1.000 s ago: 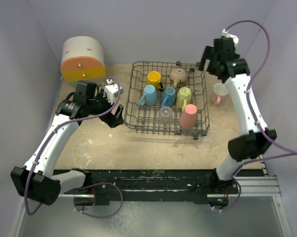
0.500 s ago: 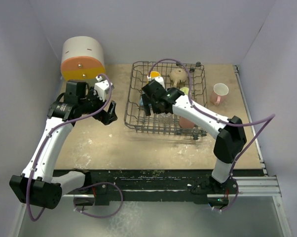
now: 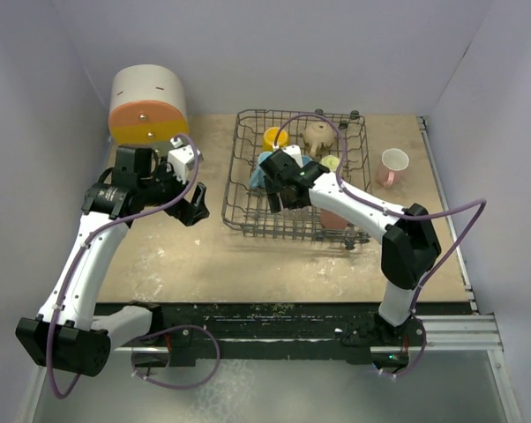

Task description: Unload the cups from the dish rack

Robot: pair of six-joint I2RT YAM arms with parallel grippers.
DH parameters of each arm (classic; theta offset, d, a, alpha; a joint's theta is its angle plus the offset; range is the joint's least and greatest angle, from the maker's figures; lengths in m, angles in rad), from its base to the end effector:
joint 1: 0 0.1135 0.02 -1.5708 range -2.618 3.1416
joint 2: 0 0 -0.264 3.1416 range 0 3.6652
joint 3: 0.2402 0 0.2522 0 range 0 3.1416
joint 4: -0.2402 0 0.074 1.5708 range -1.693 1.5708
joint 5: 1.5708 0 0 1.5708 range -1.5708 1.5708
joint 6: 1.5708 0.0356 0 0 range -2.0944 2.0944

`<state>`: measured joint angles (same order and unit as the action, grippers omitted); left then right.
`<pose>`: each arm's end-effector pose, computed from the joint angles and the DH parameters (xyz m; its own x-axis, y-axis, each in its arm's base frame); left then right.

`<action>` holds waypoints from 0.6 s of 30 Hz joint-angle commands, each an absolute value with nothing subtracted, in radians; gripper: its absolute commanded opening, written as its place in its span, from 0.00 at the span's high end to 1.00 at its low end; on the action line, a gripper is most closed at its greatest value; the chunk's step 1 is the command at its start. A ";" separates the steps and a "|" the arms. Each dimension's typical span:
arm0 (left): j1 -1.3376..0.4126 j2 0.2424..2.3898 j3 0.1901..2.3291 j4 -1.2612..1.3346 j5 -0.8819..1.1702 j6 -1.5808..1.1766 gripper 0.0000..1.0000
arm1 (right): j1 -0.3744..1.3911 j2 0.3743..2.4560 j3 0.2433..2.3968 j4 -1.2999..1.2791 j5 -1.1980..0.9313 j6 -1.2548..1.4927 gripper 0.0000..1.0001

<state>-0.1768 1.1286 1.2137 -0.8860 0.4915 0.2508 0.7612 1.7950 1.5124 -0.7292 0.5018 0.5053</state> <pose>0.2130 -0.0551 0.3570 -0.5659 0.3234 -0.7584 0.6389 0.7534 -0.1555 0.2916 0.2542 0.2710 -0.7404 -0.1193 -0.6615 -0.0704 0.9925 -0.1001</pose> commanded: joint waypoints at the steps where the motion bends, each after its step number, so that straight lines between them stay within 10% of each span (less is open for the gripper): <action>1: -0.170 1.098 1.252 -0.882 0.533 0.268 0.01 | 0.701 1.795 1.480 -0.643 0.434 0.472 0.00; 11: -0.170 1.105 1.286 -0.885 0.522 0.267 0.01 | 0.695 1.881 1.512 -0.605 0.348 0.458 0.00; 18: -0.170 1.094 1.292 -0.891 0.524 0.267 0.01 | 0.695 1.879 1.504 -0.603 0.392 0.479 0.20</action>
